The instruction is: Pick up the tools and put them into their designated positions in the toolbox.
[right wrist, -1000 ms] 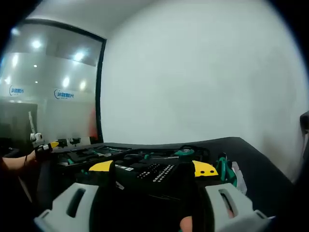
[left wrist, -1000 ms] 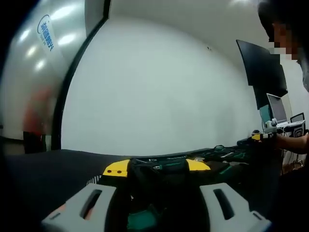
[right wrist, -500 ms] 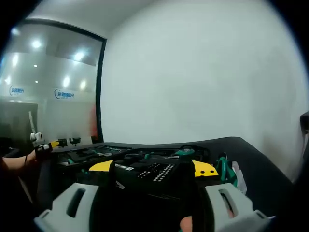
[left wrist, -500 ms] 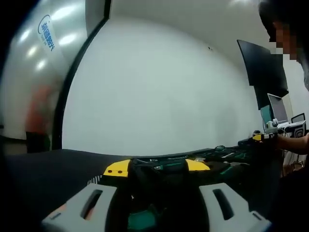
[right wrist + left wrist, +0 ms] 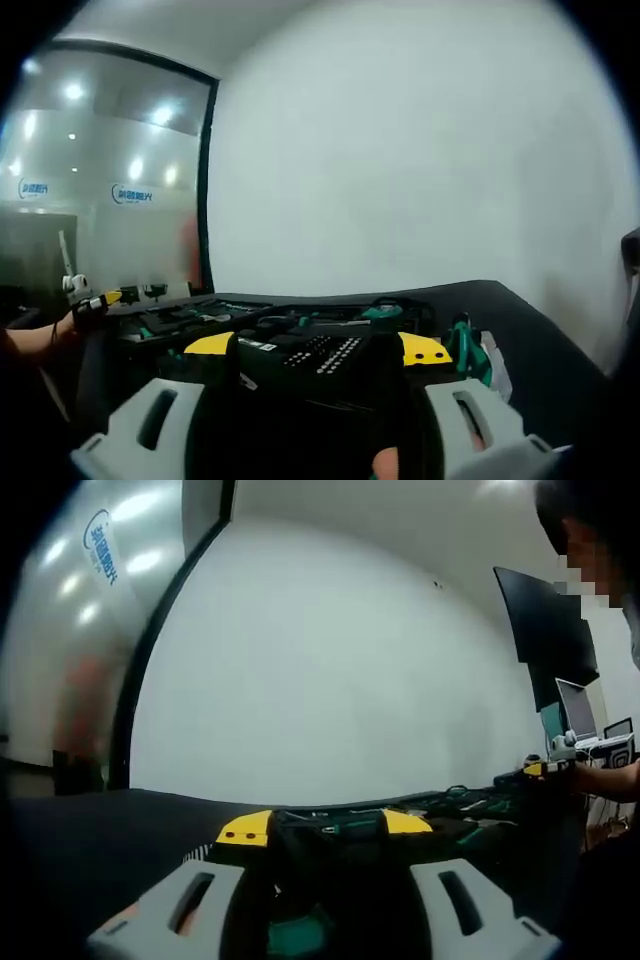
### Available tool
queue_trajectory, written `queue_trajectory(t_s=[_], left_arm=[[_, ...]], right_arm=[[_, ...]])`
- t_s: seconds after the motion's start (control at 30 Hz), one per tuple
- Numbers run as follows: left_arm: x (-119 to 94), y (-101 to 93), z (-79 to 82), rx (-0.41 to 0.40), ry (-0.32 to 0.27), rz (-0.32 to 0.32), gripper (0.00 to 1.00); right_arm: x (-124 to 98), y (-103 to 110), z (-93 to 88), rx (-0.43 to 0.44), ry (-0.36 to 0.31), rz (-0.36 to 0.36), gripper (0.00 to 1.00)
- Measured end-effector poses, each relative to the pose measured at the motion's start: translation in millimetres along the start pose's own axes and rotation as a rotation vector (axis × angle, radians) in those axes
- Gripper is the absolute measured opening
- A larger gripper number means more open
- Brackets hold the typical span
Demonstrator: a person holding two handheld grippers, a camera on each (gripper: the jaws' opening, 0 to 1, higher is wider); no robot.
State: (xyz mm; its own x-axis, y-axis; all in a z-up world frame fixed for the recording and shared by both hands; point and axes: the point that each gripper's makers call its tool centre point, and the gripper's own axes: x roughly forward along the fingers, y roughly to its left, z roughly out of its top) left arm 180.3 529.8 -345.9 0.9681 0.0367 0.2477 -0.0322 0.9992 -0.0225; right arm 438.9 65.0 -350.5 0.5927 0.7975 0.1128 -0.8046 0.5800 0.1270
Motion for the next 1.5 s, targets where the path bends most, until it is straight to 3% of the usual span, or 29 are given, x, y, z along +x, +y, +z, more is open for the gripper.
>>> queue_trajectory(t_s=[0.23,0.53,0.83,0.97,1.17,1.37,1.5], left_arm=[[-2.5,4.6,4.8,-0.015,-0.025,0.014,0.33],[-0.3,0.5,-0.5,0.011,0.007,0.011,0.32],[-0.6,0.4,-0.3,0.004,0.007,0.015,0.31],[0.0,3.5,-3.1,0.018,0.016,0.013,0.31],[0.1,2.2,-3.7,0.017,0.021,0.012,0.31],[0.0,-1.6,-3.1,0.022,0.021,0.016,0.31],[0.5,5.6,-6.1,0.029,0.029,0.017,0.3]], right_arm=[[-0.2,-0.5,-1.2,0.002,0.006,-0.002,0.59],[-0.4,-2.1,-1.1,0.006,0.006,-0.004,0.59],[-1.4,-2.0,-0.4,0.004,0.003,-0.003,0.58],[-1.3,0.4,3.5,-0.048,-0.013,-0.001,0.54],[-1.0,-5.9,5.2,-0.013,-0.021,-0.004,0.53],[-1.7,-1.9,4.6,-0.04,-0.016,-0.004,0.53],[-2.4,-2.9,5.6,-0.034,-0.02,-0.011,0.53]])
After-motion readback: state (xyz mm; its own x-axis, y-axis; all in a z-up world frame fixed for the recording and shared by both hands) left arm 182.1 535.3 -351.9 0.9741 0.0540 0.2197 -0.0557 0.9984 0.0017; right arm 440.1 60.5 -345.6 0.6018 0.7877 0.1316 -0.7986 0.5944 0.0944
